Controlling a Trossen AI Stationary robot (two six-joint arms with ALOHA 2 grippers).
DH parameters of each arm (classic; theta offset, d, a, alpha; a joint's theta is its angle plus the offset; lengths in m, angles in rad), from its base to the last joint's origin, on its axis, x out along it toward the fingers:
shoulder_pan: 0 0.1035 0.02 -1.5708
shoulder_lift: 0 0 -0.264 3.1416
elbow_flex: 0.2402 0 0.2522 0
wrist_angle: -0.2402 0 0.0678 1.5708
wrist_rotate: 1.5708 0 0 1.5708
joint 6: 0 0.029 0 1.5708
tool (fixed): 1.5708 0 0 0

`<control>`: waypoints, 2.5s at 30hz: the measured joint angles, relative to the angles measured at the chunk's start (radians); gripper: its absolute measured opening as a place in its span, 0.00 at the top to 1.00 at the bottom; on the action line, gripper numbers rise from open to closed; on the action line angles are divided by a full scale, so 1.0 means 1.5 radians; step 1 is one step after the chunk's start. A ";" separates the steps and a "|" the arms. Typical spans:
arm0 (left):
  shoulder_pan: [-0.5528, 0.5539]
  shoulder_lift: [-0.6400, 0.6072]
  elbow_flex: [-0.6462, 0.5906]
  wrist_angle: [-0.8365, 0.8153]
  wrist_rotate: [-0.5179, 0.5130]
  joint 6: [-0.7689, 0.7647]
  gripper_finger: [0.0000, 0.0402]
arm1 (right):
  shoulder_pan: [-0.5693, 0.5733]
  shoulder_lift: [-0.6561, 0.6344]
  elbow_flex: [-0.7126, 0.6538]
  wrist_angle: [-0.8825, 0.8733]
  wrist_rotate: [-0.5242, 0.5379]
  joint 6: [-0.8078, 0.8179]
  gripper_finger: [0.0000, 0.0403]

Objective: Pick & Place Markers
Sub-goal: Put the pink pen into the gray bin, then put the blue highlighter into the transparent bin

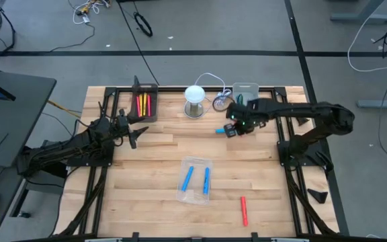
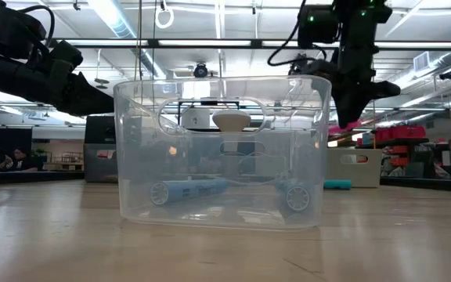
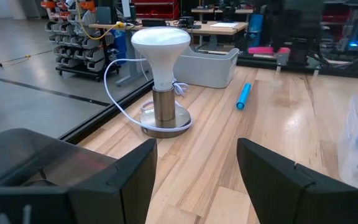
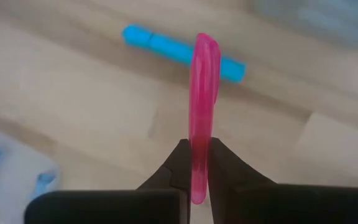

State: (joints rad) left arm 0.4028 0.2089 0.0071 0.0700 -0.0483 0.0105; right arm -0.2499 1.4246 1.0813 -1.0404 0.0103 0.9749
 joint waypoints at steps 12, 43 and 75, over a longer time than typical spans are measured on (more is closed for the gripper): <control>0.000 0.000 0.000 0.000 0.000 0.000 0.43 | -0.237 0.000 0.000 0.010 0.004 -0.168 0.95; 0.000 0.000 0.000 0.000 0.000 0.000 0.43 | -0.444 0.153 0.000 0.164 0.009 -0.315 0.95; 0.000 0.000 0.000 0.000 0.000 0.000 0.43 | -0.449 0.241 0.000 0.200 0.029 -0.331 0.65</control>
State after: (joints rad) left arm 0.4026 0.2089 0.0071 0.0700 -0.0483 0.0105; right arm -0.9227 1.7866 1.0817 -0.7398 0.0532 0.4785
